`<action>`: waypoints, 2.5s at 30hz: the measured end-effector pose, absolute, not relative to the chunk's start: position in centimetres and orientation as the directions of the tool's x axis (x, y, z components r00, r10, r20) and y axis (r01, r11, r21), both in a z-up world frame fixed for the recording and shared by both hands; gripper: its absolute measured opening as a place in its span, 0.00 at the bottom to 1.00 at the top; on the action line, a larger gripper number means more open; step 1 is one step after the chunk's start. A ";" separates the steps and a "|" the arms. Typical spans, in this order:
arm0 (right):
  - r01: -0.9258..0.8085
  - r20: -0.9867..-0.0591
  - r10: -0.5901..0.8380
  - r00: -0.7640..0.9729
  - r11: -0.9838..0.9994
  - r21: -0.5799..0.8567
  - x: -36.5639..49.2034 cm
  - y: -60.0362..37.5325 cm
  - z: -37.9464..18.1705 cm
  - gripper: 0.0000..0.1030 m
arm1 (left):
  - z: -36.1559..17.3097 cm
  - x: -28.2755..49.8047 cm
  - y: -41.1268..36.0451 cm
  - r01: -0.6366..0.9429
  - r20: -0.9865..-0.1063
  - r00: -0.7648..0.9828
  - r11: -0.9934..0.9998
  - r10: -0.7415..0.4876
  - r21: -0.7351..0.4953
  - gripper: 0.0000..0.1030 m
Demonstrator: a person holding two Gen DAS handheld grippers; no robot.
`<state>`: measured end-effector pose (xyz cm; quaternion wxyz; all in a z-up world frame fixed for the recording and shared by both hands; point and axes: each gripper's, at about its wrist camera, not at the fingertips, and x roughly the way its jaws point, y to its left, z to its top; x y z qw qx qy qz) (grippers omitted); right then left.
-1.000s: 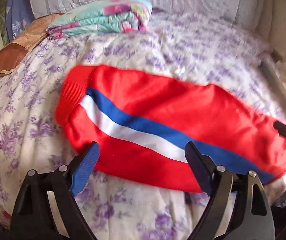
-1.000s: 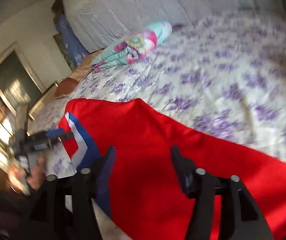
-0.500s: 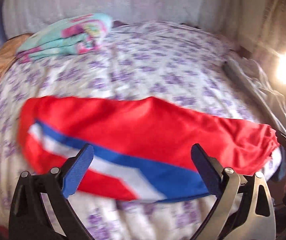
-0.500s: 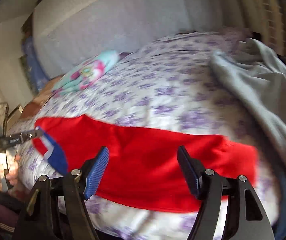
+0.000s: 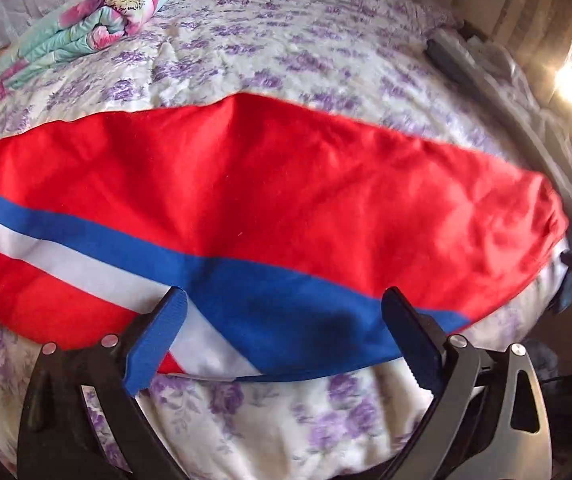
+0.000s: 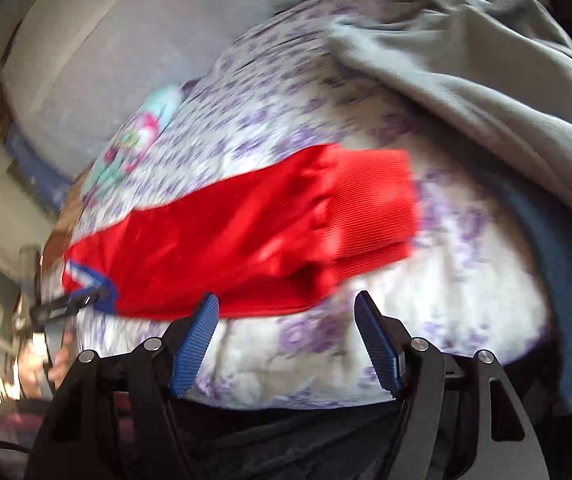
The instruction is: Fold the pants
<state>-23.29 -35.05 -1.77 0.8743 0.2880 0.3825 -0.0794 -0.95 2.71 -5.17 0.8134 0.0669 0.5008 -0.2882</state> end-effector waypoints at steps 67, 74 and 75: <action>-0.259 -0.713 0.455 0.533 0.890 0.374 -5.2 -19.3 -1.7 0.39 | -5.5 2.5 11.6 0.313 -0.643 0.316 0.717 -0.697 -0.623 0.95; -0.314 -0.742 0.394 0.542 0.914 0.256 -6.1 -17.0 -1.6 0.39 | -5.4 2.5 11.3 0.311 -0.653 0.309 0.722 -0.692 -0.618 0.95; -0.324 -0.751 0.372 0.546 0.920 0.219 -6.2 -16.6 -1.5 0.39 | -5.4 2.5 11.3 0.309 -0.653 0.310 0.723 -0.691 -0.618 0.95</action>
